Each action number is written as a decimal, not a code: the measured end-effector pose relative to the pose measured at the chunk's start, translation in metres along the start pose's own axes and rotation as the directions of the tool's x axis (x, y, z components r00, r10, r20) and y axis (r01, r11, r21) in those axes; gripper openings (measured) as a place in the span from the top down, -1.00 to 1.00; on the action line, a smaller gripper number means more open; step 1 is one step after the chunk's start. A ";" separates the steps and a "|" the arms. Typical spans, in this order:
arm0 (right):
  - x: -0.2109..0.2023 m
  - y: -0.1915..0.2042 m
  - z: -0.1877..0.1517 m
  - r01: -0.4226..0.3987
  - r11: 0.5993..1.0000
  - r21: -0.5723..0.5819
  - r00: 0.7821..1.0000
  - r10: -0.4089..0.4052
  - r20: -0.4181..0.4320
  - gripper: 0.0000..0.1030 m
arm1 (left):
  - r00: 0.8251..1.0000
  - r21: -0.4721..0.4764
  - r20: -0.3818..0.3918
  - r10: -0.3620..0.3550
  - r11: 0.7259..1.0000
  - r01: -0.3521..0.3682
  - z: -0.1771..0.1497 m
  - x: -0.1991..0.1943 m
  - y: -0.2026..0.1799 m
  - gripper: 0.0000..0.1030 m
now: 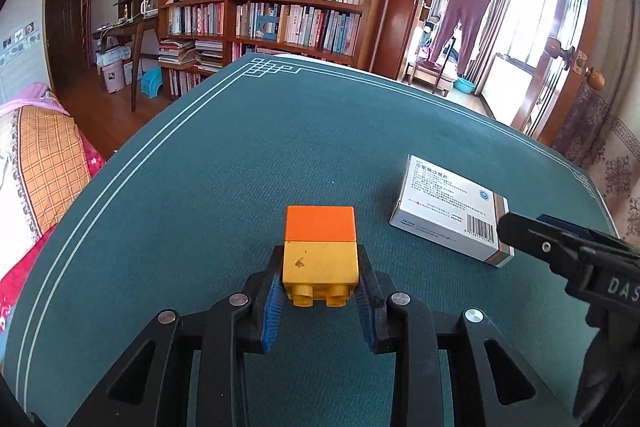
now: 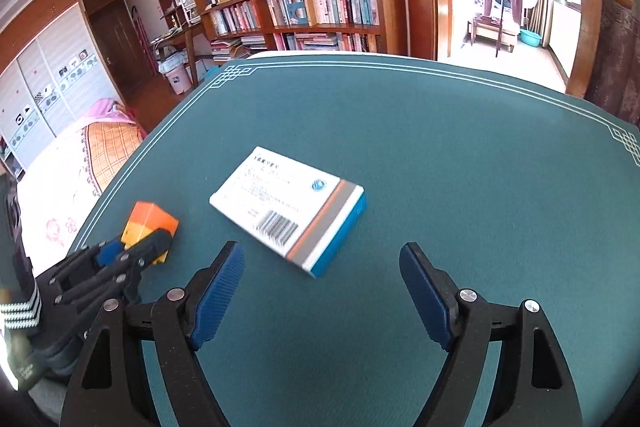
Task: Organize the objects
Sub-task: 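Grasp the white medicine box with the right gripper while the left gripper holds the brick, then carry the medicine box and toy brick toward the clear bowl with both grippers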
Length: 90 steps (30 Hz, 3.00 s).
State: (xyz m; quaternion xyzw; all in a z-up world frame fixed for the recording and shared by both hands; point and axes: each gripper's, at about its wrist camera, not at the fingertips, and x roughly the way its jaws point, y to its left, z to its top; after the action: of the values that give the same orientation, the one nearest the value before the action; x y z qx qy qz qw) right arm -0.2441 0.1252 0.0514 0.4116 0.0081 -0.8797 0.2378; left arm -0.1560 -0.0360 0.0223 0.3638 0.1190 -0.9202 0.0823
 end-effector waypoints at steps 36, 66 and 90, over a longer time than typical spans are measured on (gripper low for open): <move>0.050 0.059 -0.002 0.070 0.959 -0.275 0.995 -0.089 -0.056 -0.26 | 0.999 -0.106 -0.025 -0.036 0.994 0.033 -0.001 0.001 0.022 0.35; -0.114 0.002 -0.124 0.205 0.974 0.093 0.976 -0.210 0.055 -0.25 | 0.993 0.096 0.047 -0.111 0.990 0.106 -0.011 -0.032 -0.033 0.35; -0.203 -0.041 -0.174 0.283 0.916 0.286 0.935 -0.330 0.132 -0.26 | 0.968 0.312 0.011 -0.249 0.921 0.233 -0.052 -0.061 -0.102 0.35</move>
State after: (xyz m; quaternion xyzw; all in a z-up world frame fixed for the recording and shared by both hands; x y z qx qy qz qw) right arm -0.0248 0.2813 0.0766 0.3528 -0.0649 -0.9326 0.0397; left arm -0.1026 0.0802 0.0436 0.3314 0.0158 -0.9394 -0.0864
